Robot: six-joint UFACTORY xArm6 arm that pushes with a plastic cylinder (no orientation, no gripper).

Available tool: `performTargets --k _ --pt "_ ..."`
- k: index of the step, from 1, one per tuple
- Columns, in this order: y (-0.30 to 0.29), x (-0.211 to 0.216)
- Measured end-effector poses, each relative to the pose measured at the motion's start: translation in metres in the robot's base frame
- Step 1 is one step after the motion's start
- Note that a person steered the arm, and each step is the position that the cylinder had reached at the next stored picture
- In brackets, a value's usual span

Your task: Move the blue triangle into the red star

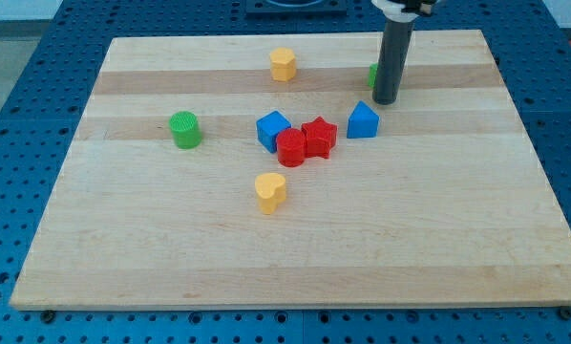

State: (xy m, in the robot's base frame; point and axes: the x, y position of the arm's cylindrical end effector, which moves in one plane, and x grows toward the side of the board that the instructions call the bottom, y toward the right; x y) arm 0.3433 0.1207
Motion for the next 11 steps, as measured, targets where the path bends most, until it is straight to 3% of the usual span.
performTargets --k 1,6,11 --pt "-0.004 0.021" --pt "-0.031 0.024" --pt "-0.035 0.058"
